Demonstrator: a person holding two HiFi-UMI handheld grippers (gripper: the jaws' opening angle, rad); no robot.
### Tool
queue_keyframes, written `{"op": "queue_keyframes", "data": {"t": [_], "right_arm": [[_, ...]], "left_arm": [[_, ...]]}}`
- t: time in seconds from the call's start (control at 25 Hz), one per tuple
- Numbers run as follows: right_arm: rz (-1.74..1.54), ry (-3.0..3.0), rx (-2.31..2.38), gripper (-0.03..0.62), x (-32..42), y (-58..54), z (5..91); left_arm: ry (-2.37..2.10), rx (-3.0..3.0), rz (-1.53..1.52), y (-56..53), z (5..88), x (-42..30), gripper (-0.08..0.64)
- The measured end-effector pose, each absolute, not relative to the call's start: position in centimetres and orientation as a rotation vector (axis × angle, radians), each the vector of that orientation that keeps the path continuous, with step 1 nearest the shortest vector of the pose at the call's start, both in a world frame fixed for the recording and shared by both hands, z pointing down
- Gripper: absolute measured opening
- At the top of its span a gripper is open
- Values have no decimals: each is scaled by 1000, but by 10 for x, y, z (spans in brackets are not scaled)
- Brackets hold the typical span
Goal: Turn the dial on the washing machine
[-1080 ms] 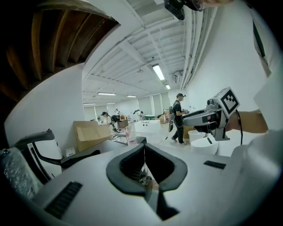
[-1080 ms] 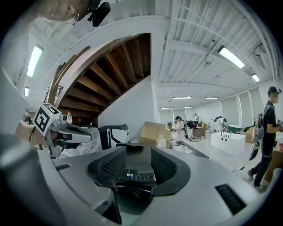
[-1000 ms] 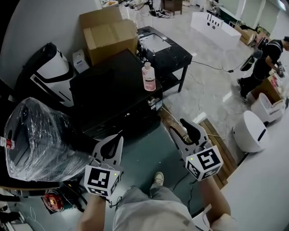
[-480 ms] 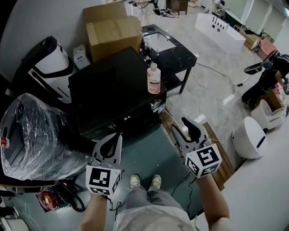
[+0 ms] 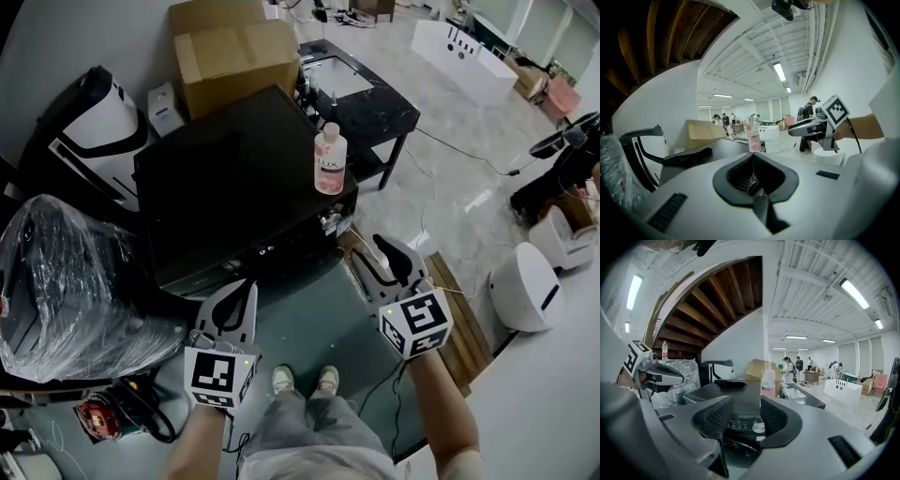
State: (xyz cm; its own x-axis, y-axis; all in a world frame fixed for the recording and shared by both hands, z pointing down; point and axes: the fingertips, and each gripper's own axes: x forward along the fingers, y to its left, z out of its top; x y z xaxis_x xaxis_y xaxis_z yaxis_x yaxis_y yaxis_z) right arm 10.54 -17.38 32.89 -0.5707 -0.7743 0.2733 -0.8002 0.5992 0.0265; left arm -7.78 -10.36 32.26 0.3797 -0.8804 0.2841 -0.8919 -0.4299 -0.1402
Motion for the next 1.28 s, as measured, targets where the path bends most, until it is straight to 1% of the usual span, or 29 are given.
{"op": "queue_keyframes", "data": {"t": [0.36,0.76,1.08,1.28], "right_arm": [[162,-2546,1261,207,97,-215,398],[139,-2527,1226,227,83,-255,467],[103,-2494,1185,256,71,-285,506],[-2,-2447,1161,270,64,-298,522]], "left_arm": [[-1673,2566,515,-131,371,-82,20],[-1709,2546,493,-152,419,-84,20],[-1759,2472,482,-167,460,-106,20],[-1761,2467,477,-173,476,-107,20]]}}
